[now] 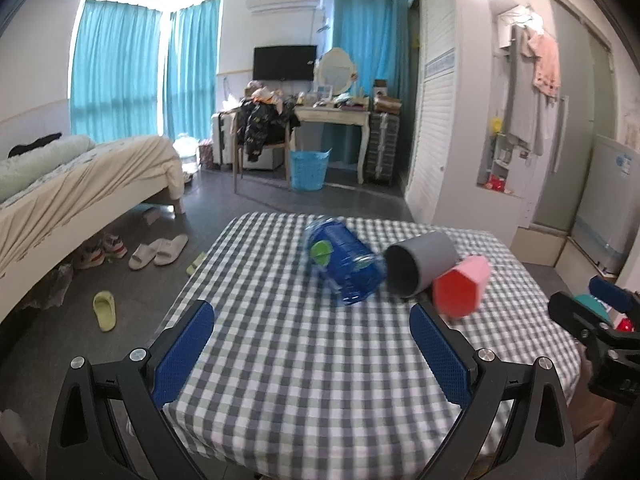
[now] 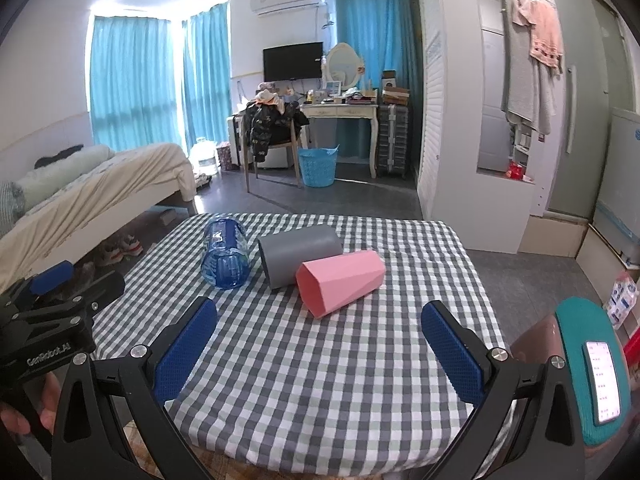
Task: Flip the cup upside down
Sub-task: 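Reach the right tool to the lying blue jar and close on it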
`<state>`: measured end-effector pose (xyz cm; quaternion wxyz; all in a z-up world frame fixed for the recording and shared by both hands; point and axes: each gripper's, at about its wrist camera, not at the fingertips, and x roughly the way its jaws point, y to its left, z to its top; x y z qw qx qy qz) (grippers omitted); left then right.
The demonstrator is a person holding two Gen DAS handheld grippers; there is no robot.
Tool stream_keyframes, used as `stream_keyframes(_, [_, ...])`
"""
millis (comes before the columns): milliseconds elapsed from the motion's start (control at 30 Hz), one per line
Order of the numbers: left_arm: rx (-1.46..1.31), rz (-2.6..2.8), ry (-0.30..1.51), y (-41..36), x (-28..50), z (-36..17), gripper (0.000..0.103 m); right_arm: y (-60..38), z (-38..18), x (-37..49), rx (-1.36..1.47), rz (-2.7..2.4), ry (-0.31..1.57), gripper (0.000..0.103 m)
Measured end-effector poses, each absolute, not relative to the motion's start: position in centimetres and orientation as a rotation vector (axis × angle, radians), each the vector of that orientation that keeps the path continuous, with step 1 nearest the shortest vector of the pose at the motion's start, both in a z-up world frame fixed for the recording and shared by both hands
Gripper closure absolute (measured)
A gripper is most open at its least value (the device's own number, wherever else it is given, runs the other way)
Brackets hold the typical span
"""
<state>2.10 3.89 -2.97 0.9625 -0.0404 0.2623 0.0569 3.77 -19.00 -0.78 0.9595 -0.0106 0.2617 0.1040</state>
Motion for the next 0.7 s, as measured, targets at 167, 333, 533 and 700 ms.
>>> stream_keyframes(167, [-0.100,0.173,0.585,6.9,4.3,-5.0,0.002,-16.5,-1.2,6.2,-0.077,0.257,0.558,0.000])
stream_keyframes(333, [-0.118,0.242,0.641,10.6,6.9,-7.3,0.002,-12.7,-1.8,10.2,-0.142,0.333,0.584,0.000])
stream_keyframes(533, [-0.154,0.307,0.669,14.6,9.2,-8.9,0.002,-7.2,-3.2,15.8,-0.224,0.427,0.641,0.001])
stream_keyframes(700, [-0.193,0.327,0.679,16.5,10.2,-9.5,0.002,-2.5,-5.1,20.0,-0.324,0.484,0.702,0.001])
